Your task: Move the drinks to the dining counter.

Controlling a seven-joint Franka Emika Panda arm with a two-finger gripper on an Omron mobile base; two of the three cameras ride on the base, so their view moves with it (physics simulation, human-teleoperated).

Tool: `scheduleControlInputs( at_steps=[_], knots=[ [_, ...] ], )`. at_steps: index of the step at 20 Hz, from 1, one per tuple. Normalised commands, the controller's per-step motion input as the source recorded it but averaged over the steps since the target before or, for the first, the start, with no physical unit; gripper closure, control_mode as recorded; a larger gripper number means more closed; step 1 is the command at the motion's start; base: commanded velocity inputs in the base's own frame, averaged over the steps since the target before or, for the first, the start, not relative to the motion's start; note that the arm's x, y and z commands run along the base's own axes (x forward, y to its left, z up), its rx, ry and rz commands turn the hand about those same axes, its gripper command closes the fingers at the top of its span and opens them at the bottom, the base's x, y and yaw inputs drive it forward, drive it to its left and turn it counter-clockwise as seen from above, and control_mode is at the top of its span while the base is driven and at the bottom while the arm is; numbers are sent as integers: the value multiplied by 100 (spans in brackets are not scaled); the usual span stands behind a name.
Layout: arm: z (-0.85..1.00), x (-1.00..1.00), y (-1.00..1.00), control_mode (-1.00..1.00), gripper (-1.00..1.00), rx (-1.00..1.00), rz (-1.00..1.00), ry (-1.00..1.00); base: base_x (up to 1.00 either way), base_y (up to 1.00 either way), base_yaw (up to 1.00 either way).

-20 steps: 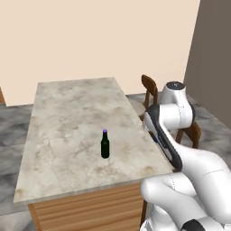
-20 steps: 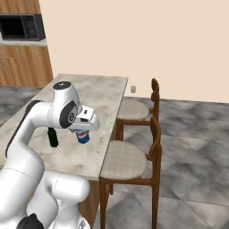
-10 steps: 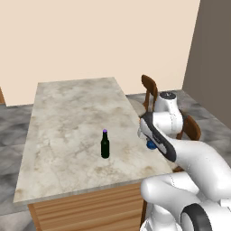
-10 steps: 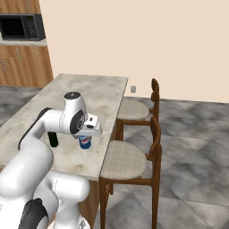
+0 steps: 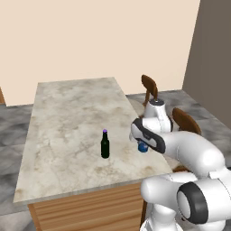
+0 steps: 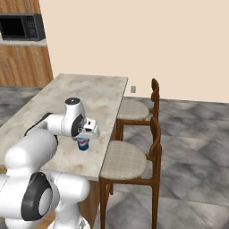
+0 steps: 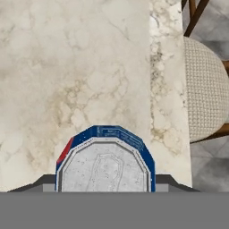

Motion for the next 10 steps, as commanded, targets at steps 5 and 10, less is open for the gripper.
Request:
scheduleControlInputs(
  at_steps=[5,10],
  knots=[
    [-18,32,3,-100,100,0,0,1,0,0,0],
    [-37,17,2,-100,100,0,0,1,0,0,0]
  ],
)
